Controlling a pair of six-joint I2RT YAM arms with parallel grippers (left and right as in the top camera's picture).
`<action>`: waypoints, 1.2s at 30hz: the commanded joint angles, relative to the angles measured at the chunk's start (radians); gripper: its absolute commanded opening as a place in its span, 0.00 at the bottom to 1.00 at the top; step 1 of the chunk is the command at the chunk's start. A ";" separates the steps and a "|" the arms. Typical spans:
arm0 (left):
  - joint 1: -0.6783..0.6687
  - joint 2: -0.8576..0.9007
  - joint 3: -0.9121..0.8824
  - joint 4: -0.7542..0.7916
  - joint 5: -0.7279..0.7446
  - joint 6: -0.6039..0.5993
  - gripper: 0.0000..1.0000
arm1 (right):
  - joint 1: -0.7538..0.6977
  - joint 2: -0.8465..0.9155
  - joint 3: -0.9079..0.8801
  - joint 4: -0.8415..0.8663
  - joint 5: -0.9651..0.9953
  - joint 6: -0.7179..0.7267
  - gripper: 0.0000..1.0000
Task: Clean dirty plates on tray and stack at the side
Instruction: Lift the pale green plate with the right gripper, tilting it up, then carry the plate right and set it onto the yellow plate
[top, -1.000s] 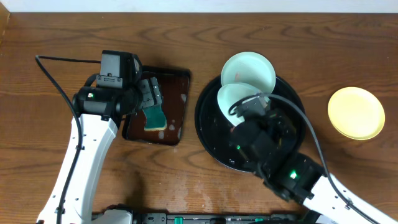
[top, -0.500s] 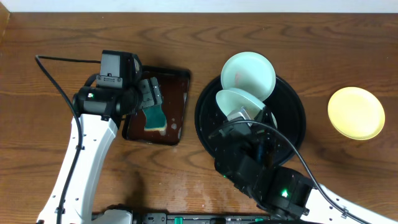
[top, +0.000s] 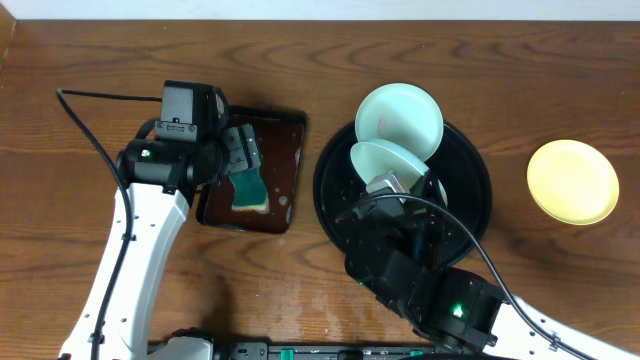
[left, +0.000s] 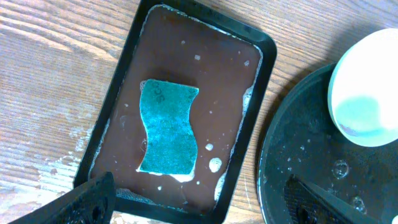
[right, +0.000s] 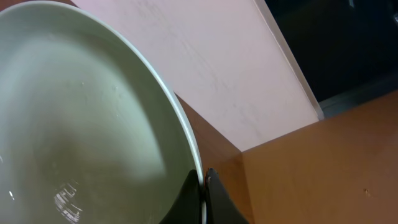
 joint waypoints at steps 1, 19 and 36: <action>0.002 0.001 0.026 -0.001 0.003 0.003 0.87 | 0.010 -0.010 0.020 0.005 0.040 -0.004 0.01; 0.002 0.001 0.026 -0.001 0.003 0.003 0.87 | -0.182 0.036 0.008 -0.103 -0.236 0.249 0.01; 0.002 0.001 0.026 -0.001 0.003 0.003 0.87 | -1.325 0.024 0.008 -0.039 -1.269 0.618 0.01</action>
